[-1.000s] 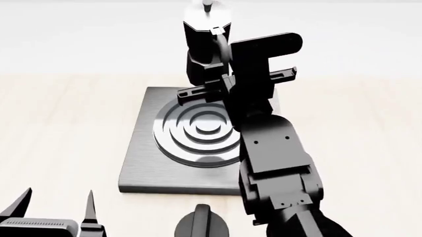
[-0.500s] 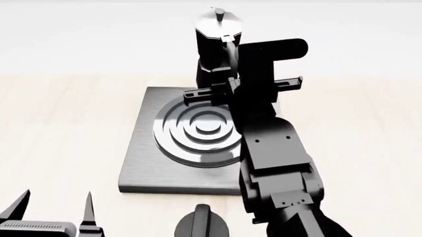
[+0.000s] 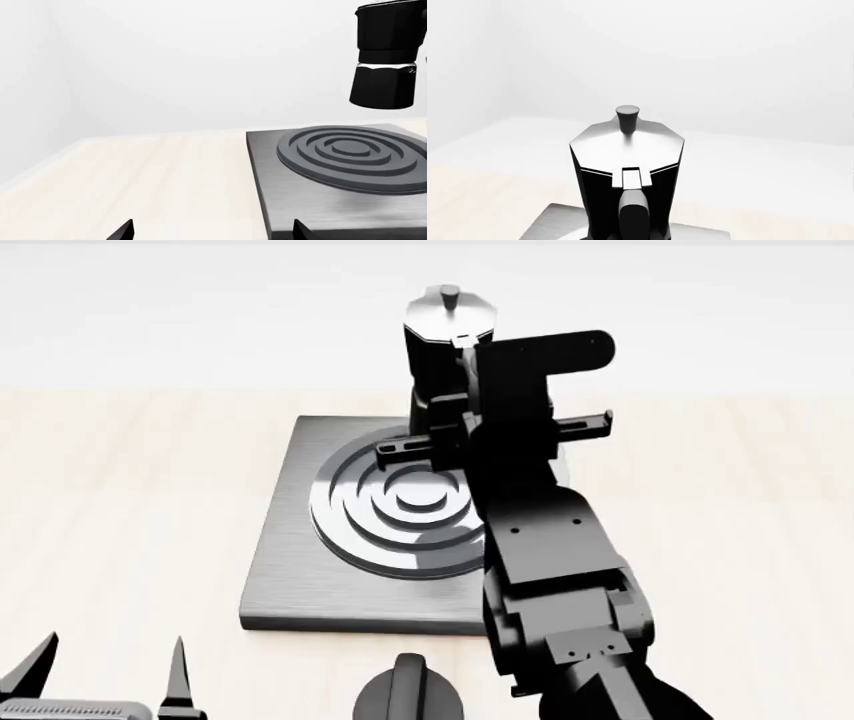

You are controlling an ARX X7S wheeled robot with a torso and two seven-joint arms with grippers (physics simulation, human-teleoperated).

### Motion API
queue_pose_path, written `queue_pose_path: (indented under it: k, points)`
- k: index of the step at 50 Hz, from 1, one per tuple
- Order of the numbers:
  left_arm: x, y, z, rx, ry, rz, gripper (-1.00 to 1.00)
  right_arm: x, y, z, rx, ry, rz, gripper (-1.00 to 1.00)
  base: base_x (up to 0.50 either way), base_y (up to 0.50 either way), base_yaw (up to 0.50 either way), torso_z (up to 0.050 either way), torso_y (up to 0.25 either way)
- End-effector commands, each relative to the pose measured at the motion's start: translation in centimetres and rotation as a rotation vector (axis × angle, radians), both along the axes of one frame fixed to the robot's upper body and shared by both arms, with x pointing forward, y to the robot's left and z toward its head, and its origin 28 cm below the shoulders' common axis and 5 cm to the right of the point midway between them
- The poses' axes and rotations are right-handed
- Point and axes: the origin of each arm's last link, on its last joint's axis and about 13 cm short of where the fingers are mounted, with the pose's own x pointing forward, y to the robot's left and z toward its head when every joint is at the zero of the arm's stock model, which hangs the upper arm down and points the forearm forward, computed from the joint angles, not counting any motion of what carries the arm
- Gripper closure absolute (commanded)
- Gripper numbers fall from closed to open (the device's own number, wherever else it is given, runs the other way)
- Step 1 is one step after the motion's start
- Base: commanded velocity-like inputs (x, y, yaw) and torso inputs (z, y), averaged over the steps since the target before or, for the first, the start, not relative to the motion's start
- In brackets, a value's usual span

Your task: Put the moka pot on the stove.

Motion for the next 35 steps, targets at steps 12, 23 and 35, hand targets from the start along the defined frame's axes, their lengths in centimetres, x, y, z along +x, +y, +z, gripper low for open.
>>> queue_pose_path:
  k: [12, 23, 35]
  points:
    - [-0.6, 0.0, 0.0, -0.004, -0.002, -0.005, -1.00, -0.1, 0.3, -0.3, -0.004, 0.012, -0.002, 1.00, 0.00, 0.00, 0.00, 0.001, 0.001]
    - [-0.7, 0.1, 0.1, -0.007, -0.003, -0.006, -1.00, -0.3, 0.7, -0.6, 0.017, 0.021, 0.015, 1.00, 0.00, 0.00, 0.00, 0.000, 0.001]
    - [-0.7, 0.1, 0.1, -0.008, -0.005, -0.003, -1.00, -0.4, 0.9, -1.1, 0.033, 0.032, 0.030, 1.00, 0.00, 0.00, 0.00, 0.001, 0.002]
